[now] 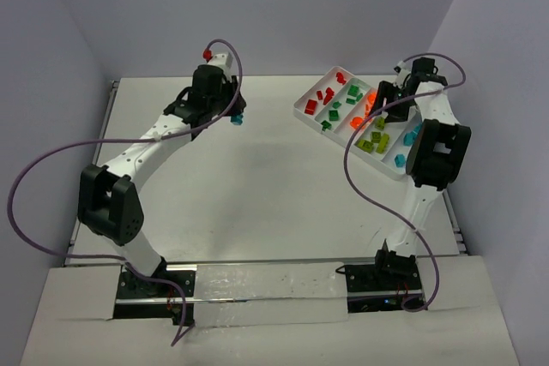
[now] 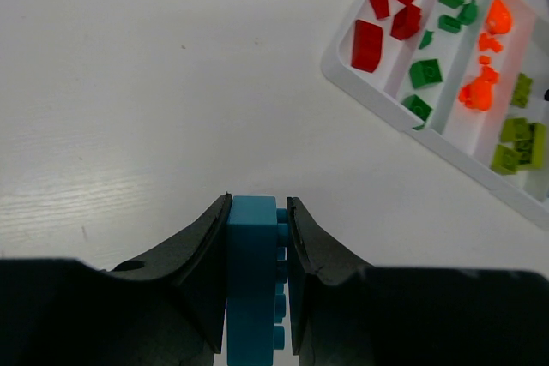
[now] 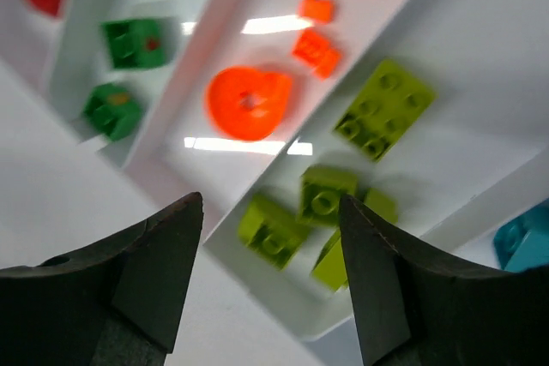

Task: Sort the legos into containers by color

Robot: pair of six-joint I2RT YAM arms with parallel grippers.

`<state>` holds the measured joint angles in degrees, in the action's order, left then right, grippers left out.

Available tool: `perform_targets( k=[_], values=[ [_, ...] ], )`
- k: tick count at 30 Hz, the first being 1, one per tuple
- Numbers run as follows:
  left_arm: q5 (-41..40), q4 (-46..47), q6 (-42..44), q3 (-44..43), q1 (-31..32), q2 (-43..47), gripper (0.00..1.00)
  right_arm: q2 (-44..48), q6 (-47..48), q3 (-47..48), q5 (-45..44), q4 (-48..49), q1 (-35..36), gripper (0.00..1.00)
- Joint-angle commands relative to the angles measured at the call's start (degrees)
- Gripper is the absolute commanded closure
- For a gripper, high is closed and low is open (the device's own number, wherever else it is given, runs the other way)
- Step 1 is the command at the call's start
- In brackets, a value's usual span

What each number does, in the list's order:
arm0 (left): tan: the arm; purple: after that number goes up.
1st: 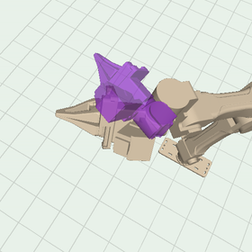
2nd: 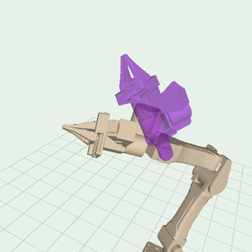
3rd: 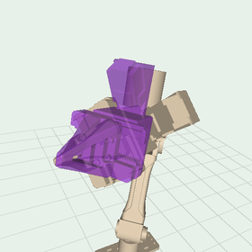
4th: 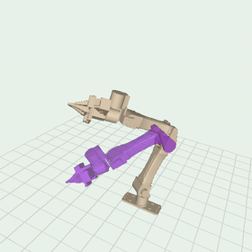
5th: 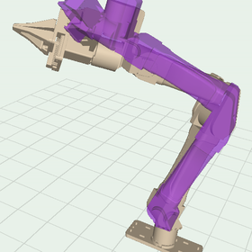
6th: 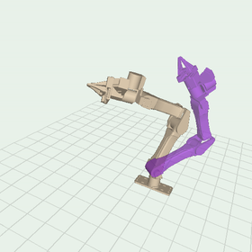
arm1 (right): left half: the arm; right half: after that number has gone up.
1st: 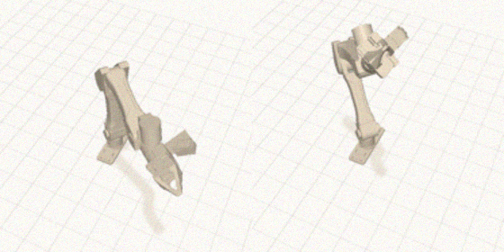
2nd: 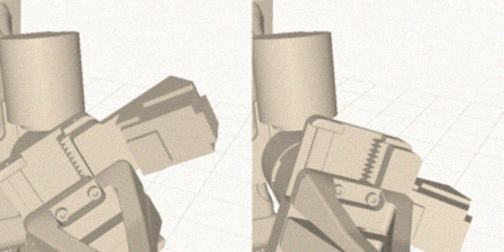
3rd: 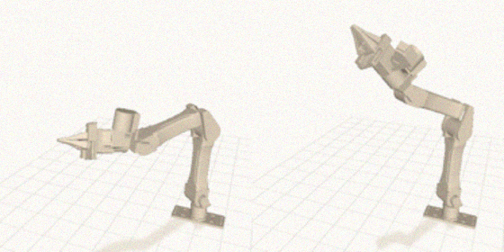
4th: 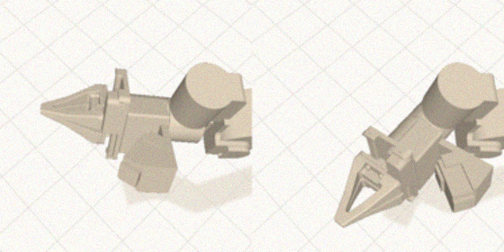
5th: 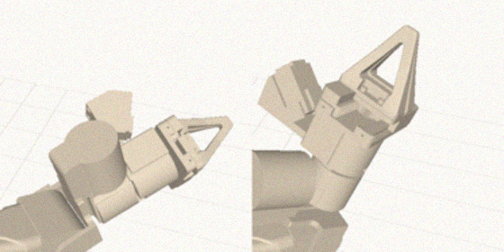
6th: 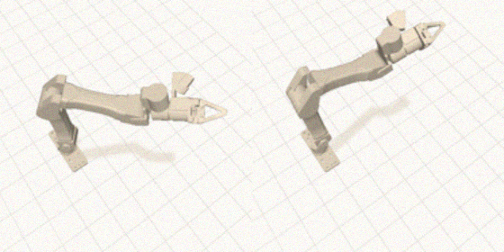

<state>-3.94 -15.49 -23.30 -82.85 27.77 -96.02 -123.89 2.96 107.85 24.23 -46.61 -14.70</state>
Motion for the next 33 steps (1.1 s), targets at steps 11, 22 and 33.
perform_targets(
  k=[11,22,33],
  values=[
    [30.1,5.6,-21.8,-0.5,-7.5,7.3,1.00,26.4,-12.4,-8.9,17.7,13.8,29.0,0.01],
    [18.1,0.5,-21.7,-1.7,-7.5,8.1,1.00,18.0,-24.3,-0.5,8.4,19.2,45.0,0.00],
    [14.2,-1.7,-22.9,-3.3,-7.5,7.5,1.00,13.9,-30.5,3.6,4.9,24.5,49.5,0.00]
  ],
)
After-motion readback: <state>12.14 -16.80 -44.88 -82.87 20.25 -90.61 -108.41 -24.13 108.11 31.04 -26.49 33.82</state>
